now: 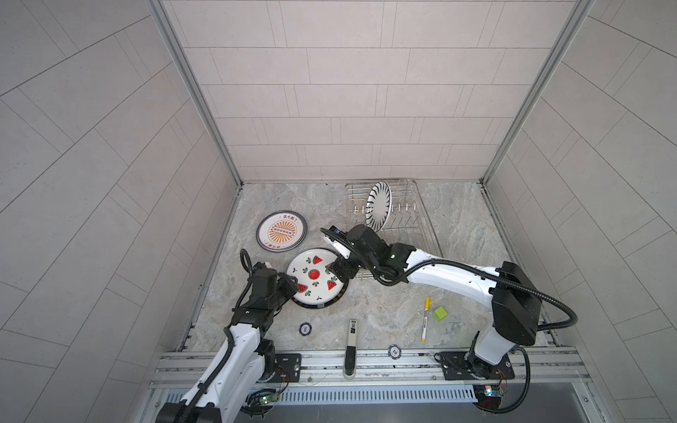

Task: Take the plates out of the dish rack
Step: 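Lower the watermelon plate flat onto the dark-rimmed plate and release, then move the right gripper to the blue-striped plate in the rack and grip its rim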

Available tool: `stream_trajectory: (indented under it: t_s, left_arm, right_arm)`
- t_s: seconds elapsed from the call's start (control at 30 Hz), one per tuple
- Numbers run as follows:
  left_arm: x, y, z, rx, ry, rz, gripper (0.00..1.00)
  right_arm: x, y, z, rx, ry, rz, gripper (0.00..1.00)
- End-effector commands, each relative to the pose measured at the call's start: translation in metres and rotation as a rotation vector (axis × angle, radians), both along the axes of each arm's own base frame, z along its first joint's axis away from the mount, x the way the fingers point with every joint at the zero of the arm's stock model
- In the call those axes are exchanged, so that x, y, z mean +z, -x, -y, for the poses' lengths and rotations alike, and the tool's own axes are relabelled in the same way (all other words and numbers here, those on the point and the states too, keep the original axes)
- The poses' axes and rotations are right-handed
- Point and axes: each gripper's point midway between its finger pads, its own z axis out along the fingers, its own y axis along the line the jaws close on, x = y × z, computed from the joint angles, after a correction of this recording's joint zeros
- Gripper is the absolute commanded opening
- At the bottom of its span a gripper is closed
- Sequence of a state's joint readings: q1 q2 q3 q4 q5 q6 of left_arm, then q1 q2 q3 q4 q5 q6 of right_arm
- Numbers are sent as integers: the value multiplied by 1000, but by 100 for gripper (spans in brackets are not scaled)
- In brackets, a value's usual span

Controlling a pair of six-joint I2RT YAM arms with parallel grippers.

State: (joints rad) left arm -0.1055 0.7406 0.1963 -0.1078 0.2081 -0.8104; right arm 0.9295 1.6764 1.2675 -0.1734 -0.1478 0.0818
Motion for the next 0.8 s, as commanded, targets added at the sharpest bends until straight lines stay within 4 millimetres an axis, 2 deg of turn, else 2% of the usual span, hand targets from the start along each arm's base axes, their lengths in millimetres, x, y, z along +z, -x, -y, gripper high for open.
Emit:
stream_trajectory:
  t_s: [0.0, 0.13, 0.37, 0.6, 0.67, 0.77]
  left_arm:
    - [27, -16, -1, -4, -27, 90, 45]
    - [26, -14, -7, 10, -74, 80, 48]
    - [27, -14, -6, 5, -76, 82, 48]
    - [29, -15, -4, 1, -65, 93, 48]
    - [34, -17, -3, -6, -65, 114, 54]
    - [45, -17, -5, -5, -77, 147, 80]
  right_arm:
    - [10, 1, 1, -2, -1, 25, 90]
    - [10, 0, 3, -8, 1, 27, 90]
    - [10, 0, 3, -8, 1, 28, 90]
    - [20, -6, 8, -62, -39, 65, 90]
    - [30, -12, 14, -98, -78, 89, 90]
    - [47, -20, 27, -165, -162, 106, 90]
